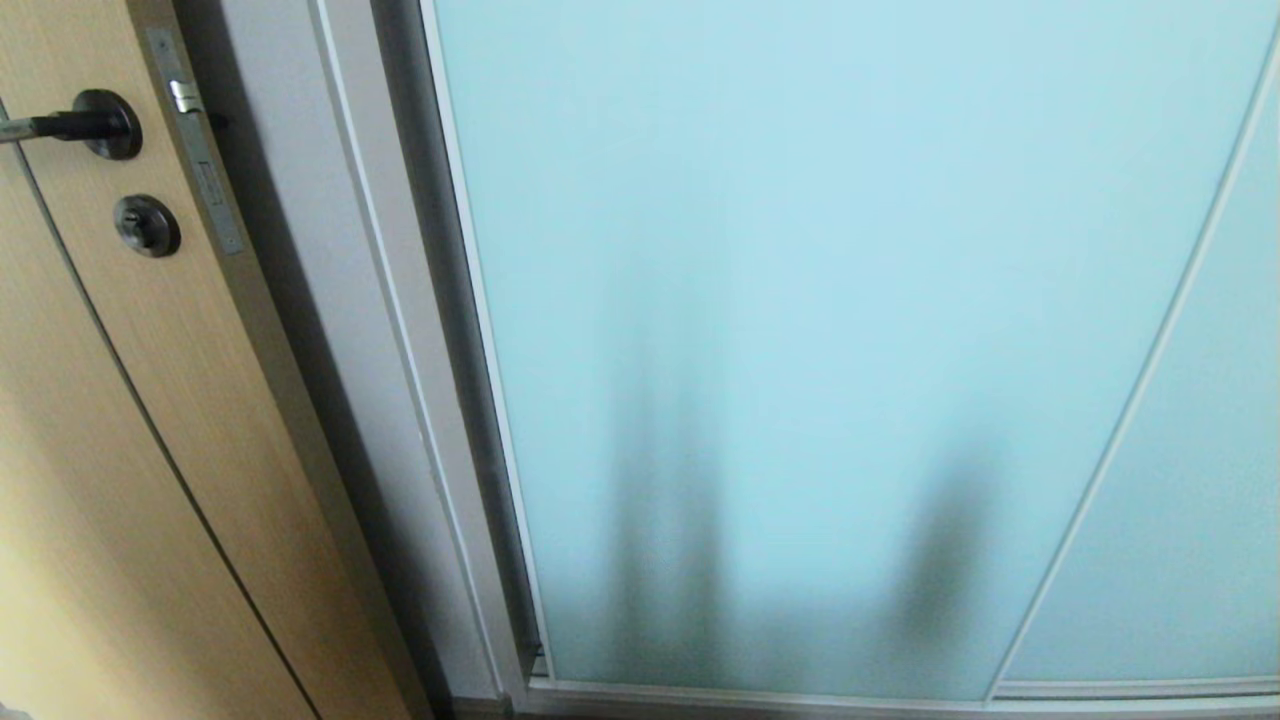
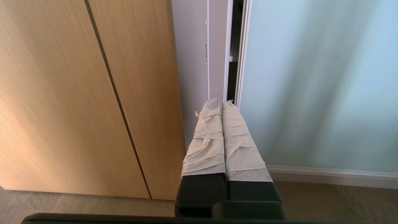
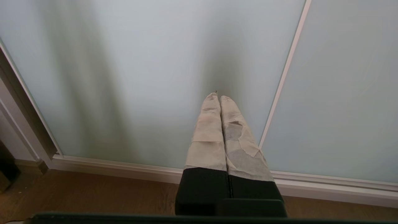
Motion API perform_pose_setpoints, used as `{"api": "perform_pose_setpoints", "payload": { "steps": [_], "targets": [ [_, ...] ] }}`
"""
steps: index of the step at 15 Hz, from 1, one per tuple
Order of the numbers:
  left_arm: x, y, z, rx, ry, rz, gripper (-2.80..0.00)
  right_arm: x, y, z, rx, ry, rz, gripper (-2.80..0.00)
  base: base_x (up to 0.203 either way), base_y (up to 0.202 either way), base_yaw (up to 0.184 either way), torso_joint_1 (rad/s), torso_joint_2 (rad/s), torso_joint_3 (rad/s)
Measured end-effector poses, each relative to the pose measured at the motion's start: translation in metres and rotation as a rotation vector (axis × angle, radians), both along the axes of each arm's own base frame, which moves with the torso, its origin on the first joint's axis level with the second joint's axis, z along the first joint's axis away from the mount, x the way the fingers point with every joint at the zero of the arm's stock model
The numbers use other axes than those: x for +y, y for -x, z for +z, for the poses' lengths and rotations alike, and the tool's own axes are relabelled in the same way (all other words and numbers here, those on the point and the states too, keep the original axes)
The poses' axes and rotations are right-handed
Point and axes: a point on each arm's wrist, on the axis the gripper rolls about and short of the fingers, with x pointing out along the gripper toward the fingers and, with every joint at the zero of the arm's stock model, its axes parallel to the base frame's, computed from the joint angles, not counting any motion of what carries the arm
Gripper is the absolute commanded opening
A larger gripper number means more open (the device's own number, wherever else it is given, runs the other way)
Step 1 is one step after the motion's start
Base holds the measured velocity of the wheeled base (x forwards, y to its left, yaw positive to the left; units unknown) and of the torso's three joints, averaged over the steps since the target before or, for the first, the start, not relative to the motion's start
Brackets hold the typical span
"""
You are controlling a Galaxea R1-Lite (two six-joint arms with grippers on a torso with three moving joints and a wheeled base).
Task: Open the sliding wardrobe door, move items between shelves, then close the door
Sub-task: Open the door
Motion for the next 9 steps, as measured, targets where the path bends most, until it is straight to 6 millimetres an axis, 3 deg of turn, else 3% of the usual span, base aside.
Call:
{"api": "perform_pose_setpoints", "payload": {
  "steps": [6, 9],
  "targets": [
    [0.0, 0.0, 0.001, -0.004, -0.012, 0.004, -2.8, 0.0, 0.0, 0.0, 0.0, 0.0, 0.0, -2.8, 0.0, 0.0, 0.0, 0.0, 0.0, 0.0],
    [0.0, 0.012, 0.036, -0.107, -0.034, 0.001, -2.8, 0.0, 0.0, 0.0, 0.0, 0.0, 0.0, -2.8, 0.0, 0.0, 0.0, 0.0, 0.0, 0.0]
  ]
}}
